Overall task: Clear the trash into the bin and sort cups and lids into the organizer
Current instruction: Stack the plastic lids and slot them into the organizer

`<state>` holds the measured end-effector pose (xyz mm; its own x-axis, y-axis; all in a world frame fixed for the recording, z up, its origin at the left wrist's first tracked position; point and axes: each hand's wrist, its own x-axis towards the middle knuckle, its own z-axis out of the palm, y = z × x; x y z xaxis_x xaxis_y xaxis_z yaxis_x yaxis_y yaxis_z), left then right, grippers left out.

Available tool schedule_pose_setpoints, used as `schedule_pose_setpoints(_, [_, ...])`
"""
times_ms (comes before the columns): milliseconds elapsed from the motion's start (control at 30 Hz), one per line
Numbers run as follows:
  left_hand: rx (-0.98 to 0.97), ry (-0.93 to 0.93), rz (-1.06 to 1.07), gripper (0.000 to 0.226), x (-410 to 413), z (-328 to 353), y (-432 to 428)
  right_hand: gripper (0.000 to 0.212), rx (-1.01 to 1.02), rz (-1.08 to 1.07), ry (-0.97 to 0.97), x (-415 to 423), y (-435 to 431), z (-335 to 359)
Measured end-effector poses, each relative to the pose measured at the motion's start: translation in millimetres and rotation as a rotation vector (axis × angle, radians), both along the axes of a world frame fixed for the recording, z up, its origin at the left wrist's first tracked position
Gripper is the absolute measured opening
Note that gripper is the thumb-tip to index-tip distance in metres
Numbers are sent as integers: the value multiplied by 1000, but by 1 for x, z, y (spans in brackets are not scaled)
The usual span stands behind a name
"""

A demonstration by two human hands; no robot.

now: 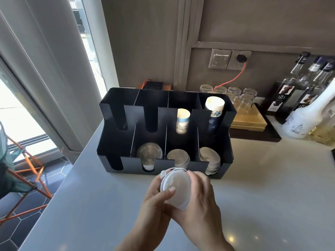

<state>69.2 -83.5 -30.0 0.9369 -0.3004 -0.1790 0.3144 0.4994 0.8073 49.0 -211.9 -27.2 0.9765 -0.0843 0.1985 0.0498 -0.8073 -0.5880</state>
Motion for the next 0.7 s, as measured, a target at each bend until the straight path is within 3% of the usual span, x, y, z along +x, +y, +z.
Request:
schedule_pose_setpoints(133, [69, -6, 15, 43, 4, -2, 7, 104, 250, 57, 105, 5, -14, 2])
schedule_pose_setpoints(200, [104, -17, 29, 37, 7, -3, 10, 87, 448, 25, 130, 8, -22, 4])
schedule_pose_setpoints(300, [146, -60, 37, 33, 12, -1, 12, 45, 767, -2, 156, 12, -27, 6])
schedule_pose_setpoints(367, [207, -120, 45, 34, 14, 1, 12, 32, 869, 50, 177, 12, -27, 8])
schedule_pose_setpoints(433, [297, -181, 73, 35, 17, 3, 12, 34, 920, 112, 188, 11, -30, 11])
schedule_pose_setpoints(533, [392, -258, 52, 36, 18, 9, 14, 54, 941, 194, 238, 13, -39, 15])
schedule_pose_setpoints(700, [326, -240, -65, 37, 12, 14, 4, 20, 653, 161, 27, 16, -32, 16])
